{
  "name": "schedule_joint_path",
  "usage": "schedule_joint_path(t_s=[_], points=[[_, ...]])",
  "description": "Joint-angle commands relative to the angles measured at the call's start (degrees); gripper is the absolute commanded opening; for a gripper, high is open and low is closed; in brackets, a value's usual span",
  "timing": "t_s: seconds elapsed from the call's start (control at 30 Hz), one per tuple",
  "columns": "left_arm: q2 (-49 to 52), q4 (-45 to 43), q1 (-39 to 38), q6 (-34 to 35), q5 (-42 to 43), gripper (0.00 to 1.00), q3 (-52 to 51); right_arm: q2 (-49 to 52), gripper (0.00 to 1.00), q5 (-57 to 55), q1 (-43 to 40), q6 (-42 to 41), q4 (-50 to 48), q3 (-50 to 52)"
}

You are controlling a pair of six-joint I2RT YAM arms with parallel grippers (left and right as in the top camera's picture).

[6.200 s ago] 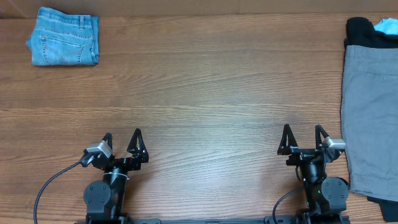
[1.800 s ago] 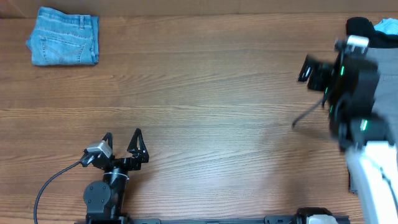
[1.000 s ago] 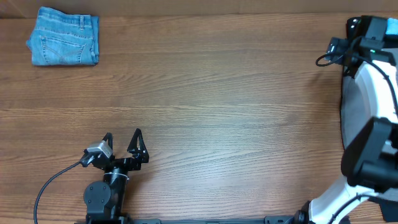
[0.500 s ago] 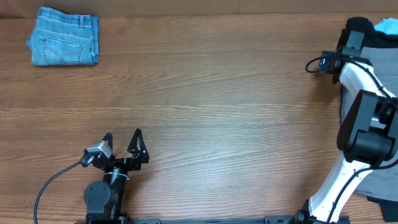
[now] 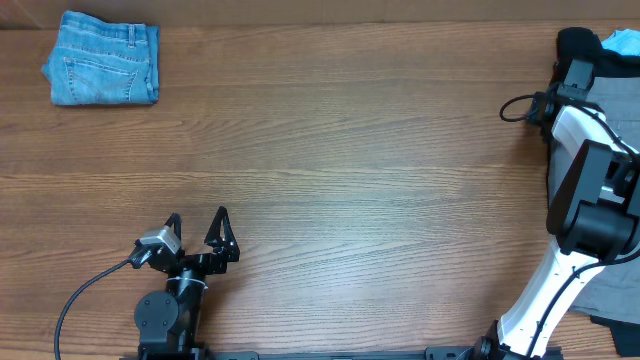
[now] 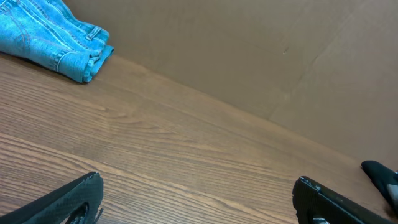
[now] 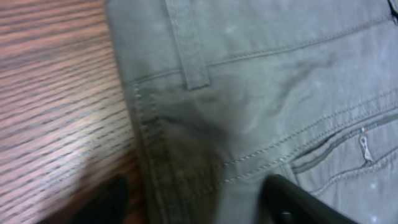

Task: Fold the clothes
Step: 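Reach the right gripper to the grey shorts on the right stack, then grasp the waistband of the grey shorts with the right gripper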

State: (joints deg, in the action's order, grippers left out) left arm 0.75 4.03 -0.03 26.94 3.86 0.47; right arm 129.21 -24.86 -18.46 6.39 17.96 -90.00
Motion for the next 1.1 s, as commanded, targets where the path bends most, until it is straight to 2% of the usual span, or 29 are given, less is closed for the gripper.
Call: schedule_joint_path(t_s=[0.0, 0.13, 0.2, 0.27, 0.33, 0.5, 0.57, 1.0, 1.03, 1.07], points=[[-0.46, 0.04, -0.37, 0.5, 0.42, 1.0, -0.2, 1.7, 0.66, -0.83, -0.52, -0.9, 0.48, -1.16], [-0.46, 0.04, -0.37, 0.5, 0.42, 1.0, -0.2, 1.7, 0.55, -0.83, -0.52, -2.36, 0.33, -1.36], [-0.46, 0.04, -0.37, 0.5, 0.42, 1.0, -0.2, 1.7, 0.46, -0.85, -0.52, -3.48, 0.48, -1.62], [-0.46, 0.04, -0.37, 0.5, 0.42, 1.0, -0.2, 1.7, 0.31, -0.83, -0.52, -4.96, 0.87, -2.23], [-0.46, 0.04, -0.37, 0.5, 0.42, 1.0, -0.2, 1.68, 0.22, -0.83, -0.52, -5.18, 1.57, -2.82], [-0.46, 0.04, -0.37, 0.5, 0.42, 1.0, -0.2, 1.25, 0.08, -0.83, -0.46, -5.33, 3.56, -4.5], [-0.46, 0.04, -0.37, 0.5, 0.42, 1.0, -0.2, 0.48, 0.04, -0.79, -0.48, -8.11, 5.44, -6.34], [-0.46, 0.04, -0.37, 0.5, 0.42, 1.0, -0.2, -3.98, 0.04, 6.95, -0.42, -9.66, 11.43, -10.16], [-0.46, 0.04, -0.37, 0.5, 0.42, 1.0, -0.2, -3.91, 0.05, 6.95, -0.42, -9.66, 11.93, -10.03], [-0.46, 0.04, -0.37, 0.5, 0.44, 1.0, -0.2, -3.82, 0.13, 6.95, -0.44, -9.66, 12.11, -9.92]])
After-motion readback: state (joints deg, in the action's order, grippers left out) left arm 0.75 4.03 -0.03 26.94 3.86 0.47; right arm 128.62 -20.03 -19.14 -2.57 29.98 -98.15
